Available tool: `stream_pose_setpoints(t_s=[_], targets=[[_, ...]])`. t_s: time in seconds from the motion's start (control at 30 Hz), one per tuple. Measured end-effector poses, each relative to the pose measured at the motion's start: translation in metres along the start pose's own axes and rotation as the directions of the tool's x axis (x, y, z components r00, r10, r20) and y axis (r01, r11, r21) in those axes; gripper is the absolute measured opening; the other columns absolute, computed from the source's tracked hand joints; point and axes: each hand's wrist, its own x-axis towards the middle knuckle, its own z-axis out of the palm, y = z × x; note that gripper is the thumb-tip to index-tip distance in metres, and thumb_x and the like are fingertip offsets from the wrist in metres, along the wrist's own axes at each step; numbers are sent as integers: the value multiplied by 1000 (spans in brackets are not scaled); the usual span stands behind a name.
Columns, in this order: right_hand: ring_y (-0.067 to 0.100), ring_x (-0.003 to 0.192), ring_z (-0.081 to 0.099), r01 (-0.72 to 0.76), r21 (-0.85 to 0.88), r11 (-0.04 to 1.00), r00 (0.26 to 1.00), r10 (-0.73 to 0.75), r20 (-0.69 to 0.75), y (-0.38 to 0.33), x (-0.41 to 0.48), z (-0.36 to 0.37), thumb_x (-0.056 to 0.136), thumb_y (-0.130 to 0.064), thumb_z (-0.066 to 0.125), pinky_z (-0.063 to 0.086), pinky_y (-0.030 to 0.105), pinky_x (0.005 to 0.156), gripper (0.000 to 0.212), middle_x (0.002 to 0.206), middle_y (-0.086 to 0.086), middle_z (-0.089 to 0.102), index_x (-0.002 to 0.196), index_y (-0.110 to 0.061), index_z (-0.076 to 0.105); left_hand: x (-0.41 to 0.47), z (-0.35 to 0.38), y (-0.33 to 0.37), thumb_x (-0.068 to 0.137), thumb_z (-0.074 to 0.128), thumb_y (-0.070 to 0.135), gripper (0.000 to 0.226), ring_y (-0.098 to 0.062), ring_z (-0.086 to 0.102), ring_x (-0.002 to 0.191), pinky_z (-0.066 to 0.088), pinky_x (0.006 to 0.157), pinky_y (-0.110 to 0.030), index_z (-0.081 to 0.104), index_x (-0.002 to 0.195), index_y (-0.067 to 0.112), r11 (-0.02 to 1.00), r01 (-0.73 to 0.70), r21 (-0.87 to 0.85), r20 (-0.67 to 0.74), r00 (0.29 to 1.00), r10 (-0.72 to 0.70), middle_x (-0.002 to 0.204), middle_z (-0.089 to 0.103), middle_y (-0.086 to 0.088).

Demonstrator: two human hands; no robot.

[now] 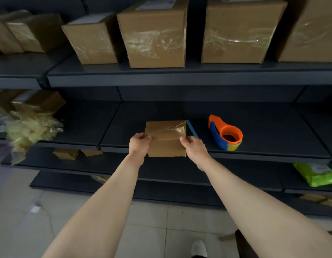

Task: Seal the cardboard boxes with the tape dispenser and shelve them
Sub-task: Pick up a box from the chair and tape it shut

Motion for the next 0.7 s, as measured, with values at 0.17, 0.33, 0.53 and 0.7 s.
stream_pose_setpoints(t_s=[0.17,0.33,0.53,0.7], targets=[[-1,72,44,-8,-30,1000,999,9,33,-8,29,-1,95,-49,48,36,18,61,42,94,-5,51,117,-14,56,25,6,12,93,57,19,45,-24,56,108,47,97,-39,46,136,13,1000,17,-18,-37,999,-18,120,56,-6],[10,82,48,-20,-56,998,1000,21,21,-13,47,0,94,-50,50,38,26,73,43,102,-2,55,120,-16,55,37,10,18,93,54,17,45,-10,54,80,44,64,-20,45,137,12,1000,12,-5,-81,997,-13,106,59,0],[15,98,53,-58,-7,998,998,58,-34,-21,57,5,91,-53,53,40,22,74,61,119,3,56,138,-14,46,36,20,32,89,56,7,44,-19,46,117,46,95,-36,48,132,18,927,-234,294,-83,960,269,136,42,-6],[24,120,53,-91,106,990,995,93,-18,-20,58,11,87,-44,64,45,40,102,65,135,8,54,140,-13,44,40,28,35,92,57,16,22,-12,52,100,44,82,-24,60,113,25,844,-431,320,182,902,392,119,48,2]])
